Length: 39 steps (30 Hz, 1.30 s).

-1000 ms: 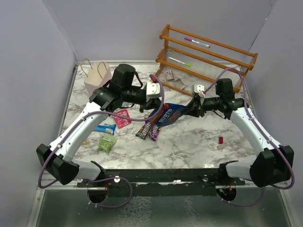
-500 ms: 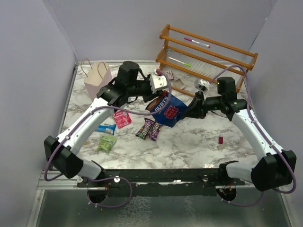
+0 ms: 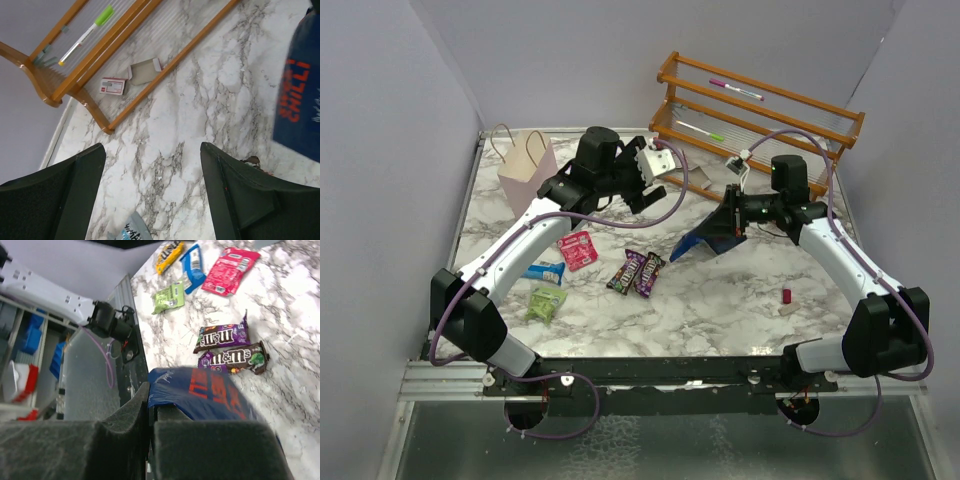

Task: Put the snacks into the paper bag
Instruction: Pick up the snack from the center of the board.

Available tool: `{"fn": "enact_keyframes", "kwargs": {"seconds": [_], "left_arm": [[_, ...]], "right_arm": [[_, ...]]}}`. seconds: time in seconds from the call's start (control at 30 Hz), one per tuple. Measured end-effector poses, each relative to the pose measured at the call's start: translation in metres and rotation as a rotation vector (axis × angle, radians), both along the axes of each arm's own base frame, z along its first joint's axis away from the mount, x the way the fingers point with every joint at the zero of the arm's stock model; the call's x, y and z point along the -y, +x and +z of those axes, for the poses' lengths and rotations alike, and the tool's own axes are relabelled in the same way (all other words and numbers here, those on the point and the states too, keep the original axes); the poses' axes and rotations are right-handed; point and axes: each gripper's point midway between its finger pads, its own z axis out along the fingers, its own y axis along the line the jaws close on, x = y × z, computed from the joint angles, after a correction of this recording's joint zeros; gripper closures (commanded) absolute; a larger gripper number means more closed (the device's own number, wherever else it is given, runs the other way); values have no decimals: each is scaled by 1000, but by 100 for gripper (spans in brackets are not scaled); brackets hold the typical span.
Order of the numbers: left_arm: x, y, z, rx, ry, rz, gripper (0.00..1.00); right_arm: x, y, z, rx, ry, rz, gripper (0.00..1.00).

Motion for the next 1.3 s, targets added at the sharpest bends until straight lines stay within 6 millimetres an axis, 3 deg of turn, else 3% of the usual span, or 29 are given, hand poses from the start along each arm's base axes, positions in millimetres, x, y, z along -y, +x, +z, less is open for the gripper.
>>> {"fn": "enact_keyframes", "kwargs": {"seconds": [0.3,0.5,0.67,0.9,1.3], "left_arm": [[14,-41,-10,-127,-13,-147,20],[23,-67,4,-153,-51,-195,15],[40,-77,6,-150,-59,-185,9],[56,-59,-5,-90,-29,-78,19],[51,-36,-37,-55,19,25,49]], "right_arm": [[-2,41,9,-168,-39,-218,99],[-3,64,22,-235,-26,-321,99],[-3,78,28,-272,-14,-381,99],[-4,83,30,-314,-3,-411,99],[-5,85,36,-317,25,-421,99]]}}
